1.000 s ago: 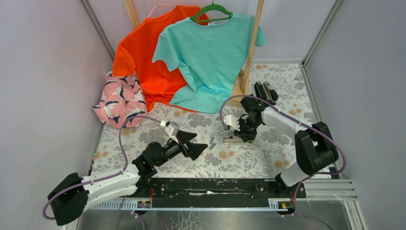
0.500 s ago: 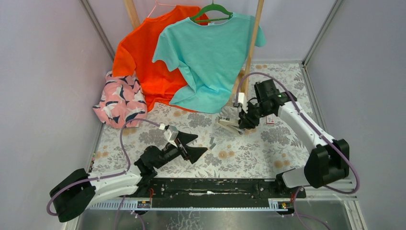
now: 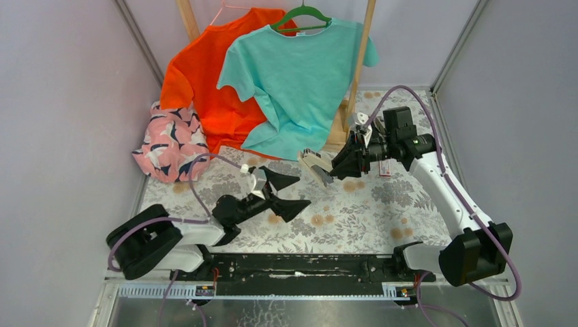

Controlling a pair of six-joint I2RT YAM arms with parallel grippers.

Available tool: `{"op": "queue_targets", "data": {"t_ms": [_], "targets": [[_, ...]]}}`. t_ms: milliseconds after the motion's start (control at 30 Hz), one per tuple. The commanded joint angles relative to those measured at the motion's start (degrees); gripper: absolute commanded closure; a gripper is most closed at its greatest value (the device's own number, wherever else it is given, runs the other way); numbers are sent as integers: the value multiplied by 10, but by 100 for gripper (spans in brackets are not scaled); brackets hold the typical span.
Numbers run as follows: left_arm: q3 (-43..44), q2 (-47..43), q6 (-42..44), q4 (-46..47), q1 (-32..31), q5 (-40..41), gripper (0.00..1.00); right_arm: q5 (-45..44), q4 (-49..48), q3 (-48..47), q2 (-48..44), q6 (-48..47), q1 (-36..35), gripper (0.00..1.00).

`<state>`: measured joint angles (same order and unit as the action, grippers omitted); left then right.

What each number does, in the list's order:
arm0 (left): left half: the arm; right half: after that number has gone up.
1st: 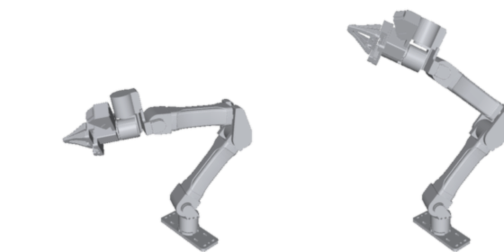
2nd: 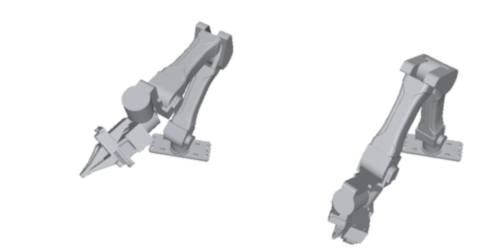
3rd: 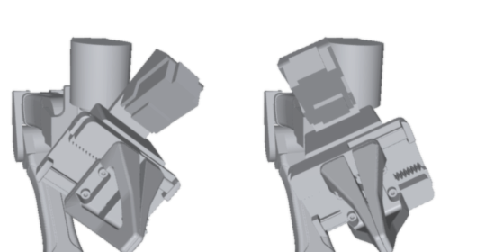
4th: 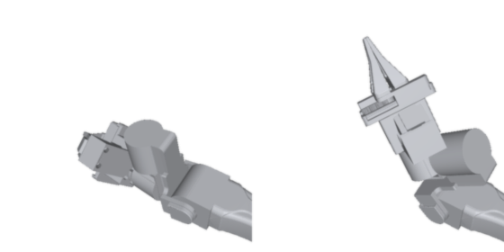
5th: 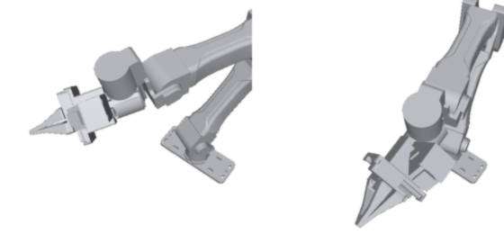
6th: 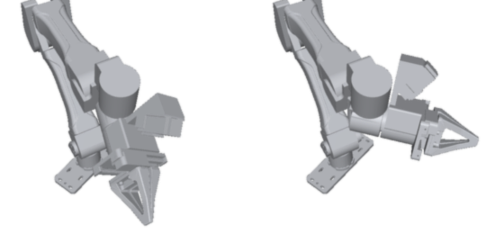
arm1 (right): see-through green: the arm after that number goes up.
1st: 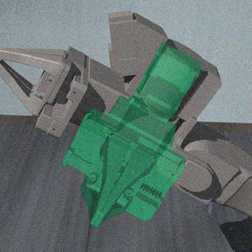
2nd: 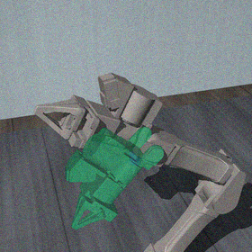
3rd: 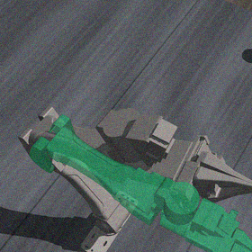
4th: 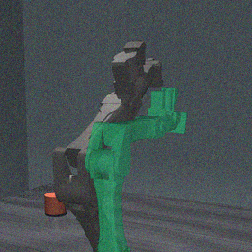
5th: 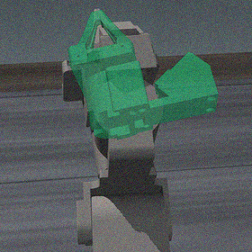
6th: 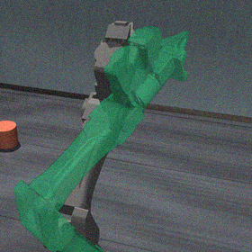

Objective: Unload the staples from the stapler
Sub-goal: Unload the staple at the center of the board.

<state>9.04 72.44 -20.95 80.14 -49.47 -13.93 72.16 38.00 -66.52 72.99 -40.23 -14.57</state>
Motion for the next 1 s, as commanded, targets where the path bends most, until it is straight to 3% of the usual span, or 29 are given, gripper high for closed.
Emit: {"op": "queue_targets", "data": {"t_ms": [0,333,600,700,833,867,967], "targets": [[59,61,-34,116,11,-54,0,143,-90,12,-9,72,4,100],[135,136,-75,119,11,-56,2,162,-89,17,-2,74,4,100],[165,167,-108,119,11,-49,19,152,-91,19,3,75,4,100],[163,168,-98,119,14,-56,36,145,-93,20,7,77,5,100],[149,171,-21,118,33,-100,88,123,-86,19,19,62,12,100],[138,171,5,118,43,-108,97,110,-71,18,22,35,19,100],[102,178,32,116,99,-155,100,35,55,-4,46,-134,43,100]]}}
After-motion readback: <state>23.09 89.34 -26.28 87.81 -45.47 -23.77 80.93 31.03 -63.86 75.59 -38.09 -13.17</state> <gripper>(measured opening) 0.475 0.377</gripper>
